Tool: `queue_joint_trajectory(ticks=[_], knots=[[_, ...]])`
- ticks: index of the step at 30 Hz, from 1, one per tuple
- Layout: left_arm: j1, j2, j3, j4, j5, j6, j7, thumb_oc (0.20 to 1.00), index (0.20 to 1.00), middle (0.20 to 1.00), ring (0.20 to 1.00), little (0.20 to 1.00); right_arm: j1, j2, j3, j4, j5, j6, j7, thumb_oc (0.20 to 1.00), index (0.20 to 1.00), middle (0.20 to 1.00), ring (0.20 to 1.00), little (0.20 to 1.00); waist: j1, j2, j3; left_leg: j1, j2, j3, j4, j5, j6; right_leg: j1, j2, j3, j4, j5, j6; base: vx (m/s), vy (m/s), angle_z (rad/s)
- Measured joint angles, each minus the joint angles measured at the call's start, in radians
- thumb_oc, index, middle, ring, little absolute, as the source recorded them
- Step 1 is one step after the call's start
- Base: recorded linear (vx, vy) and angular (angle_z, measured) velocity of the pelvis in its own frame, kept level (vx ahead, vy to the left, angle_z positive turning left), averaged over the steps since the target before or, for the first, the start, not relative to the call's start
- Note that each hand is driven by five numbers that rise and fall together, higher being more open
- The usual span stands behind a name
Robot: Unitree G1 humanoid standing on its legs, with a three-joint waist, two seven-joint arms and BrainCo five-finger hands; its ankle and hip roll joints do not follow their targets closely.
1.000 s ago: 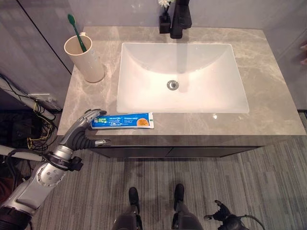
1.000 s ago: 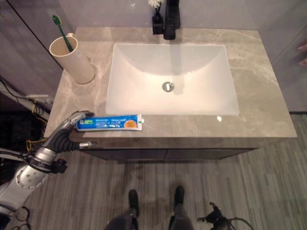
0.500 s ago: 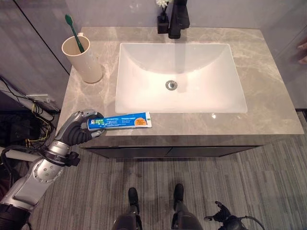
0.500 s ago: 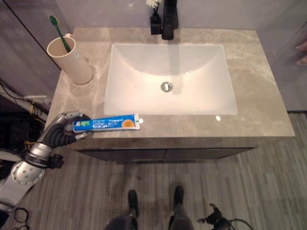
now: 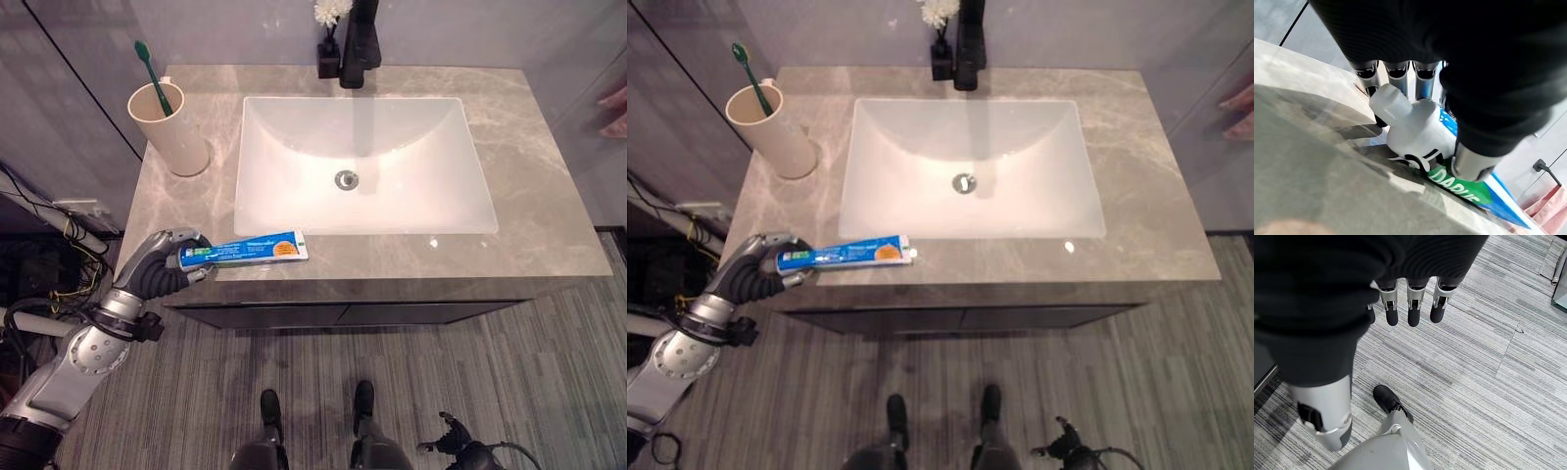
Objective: Put brush and paste in cup on sink, flatten towel.
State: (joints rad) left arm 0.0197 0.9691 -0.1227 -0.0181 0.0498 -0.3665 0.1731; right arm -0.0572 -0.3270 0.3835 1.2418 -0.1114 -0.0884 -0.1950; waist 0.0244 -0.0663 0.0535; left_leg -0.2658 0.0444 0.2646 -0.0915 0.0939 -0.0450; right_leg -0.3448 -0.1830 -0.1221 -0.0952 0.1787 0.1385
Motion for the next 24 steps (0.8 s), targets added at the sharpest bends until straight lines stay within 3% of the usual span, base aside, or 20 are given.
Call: queue_joint_trajectory(ticks=[4, 5, 6, 9, 13, 19, 24], knots=[[0.002, 0.008, -0.01, 0.002, 0.01, 0.0, 0.0, 0.52, 0.52, 0.52, 0.52, 0.52, 0.013, 0.0, 0.0, 0.002, -0.001, 0.0, 0.0, 1.0, 1.0, 1.0, 1.0, 1.0, 0.0, 0.011, -0.007, -0.001, 0.001, 0.005, 0.0, 0.0, 0.0, -0.001, 0.001, 0.004, 0.0, 0.002, 0.001, 0.01, -0.007, -0.03], [0.002, 0.008, -0.012, 0.006, 0.01, 0.0, 0.0, 0.482, 0.482, 0.482, 0.482, 0.482, 0.016, 0.0, 0.0, 0.003, -0.001, 0.0, 0.0, 1.0, 1.0, 1.0, 1.0, 1.0, -0.001, 0.014, -0.008, -0.001, 0.001, 0.006, 0.0, 0.0, 0.0, -0.001, 0.001, 0.004, 0.0, 0.002, 0.001, 0.0, 0.0, 0.0], [0.001, 0.008, -0.013, 0.008, 0.01, -0.001, 0.0, 0.347, 0.347, 0.347, 0.347, 0.347, 0.016, 0.0, 0.0, 0.004, -0.001, 0.0, 0.0, 1.0, 1.0, 1.0, 1.0, 1.0, -0.002, 0.015, -0.009, 0.0, 0.001, 0.007, 0.0, 0.0, 0.0, -0.002, 0.002, 0.005, 0.0, 0.002, 0.001, 0.01, -0.008, -0.03], [-0.006, 0.009, -0.027, 0.01, 0.01, -0.001, -0.001, 0.2, 0.2, 0.2, 0.2, 0.2, 0.016, 0.0, -0.001, 0.004, -0.001, -0.003, 0.0, 1.0, 1.0, 1.0, 1.0, 1.0, -0.008, 0.021, -0.012, 0.001, 0.005, 0.013, 0.0, 0.0, 0.0, -0.003, 0.005, 0.009, 0.0, 0.002, 0.0, 0.0, -0.009, -0.05], [-0.03, 0.023, -0.06, 0.025, 0.036, -0.017, 0.0, 0.2, 0.2, 0.2, 0.2, 0.2, 0.019, -0.002, -0.001, 0.004, -0.001, -0.004, -0.001, 1.0, 1.0, 1.0, 1.0, 1.0, -0.008, 0.023, -0.013, 0.001, 0.011, 0.016, 0.0, 0.0, -0.003, -0.006, 0.01, 0.01, 0.0, -0.004, -0.005, 0.0, -0.005, -0.02], [-0.078, 0.176, -0.128, 0.02, 0.132, -0.033, 0.005, 0.2, 0.2, 0.2, 0.2, 0.2, 0.035, -0.012, -0.005, 0.003, -0.001, -0.011, -0.009, 1.0, 1.0, 1.0, 1.0, 1.0, -0.01, 0.036, -0.014, -0.015, 0.011, 0.022, 0.0, -0.002, -0.008, -0.027, 0.01, 0.01, 0.0, -0.003, -0.008, -0.01, -0.005, -0.02], [-0.148, 0.219, -0.196, 0.047, 0.237, -0.059, 0.06, 0.2, 0.2, 0.2, 0.2, 0.2, 0.044, -0.03, -0.007, 0.004, -0.003, -0.019, -0.026, 1.0, 1.0, 1.0, 1.0, 1.0, -0.007, 0.053, -0.009, -0.034, 0.011, 0.023, 0.0, 0.001, -0.006, -0.05, 0.011, 0.013, 0.0, 0.005, -0.004, -0.01, -0.002, 0.0]])
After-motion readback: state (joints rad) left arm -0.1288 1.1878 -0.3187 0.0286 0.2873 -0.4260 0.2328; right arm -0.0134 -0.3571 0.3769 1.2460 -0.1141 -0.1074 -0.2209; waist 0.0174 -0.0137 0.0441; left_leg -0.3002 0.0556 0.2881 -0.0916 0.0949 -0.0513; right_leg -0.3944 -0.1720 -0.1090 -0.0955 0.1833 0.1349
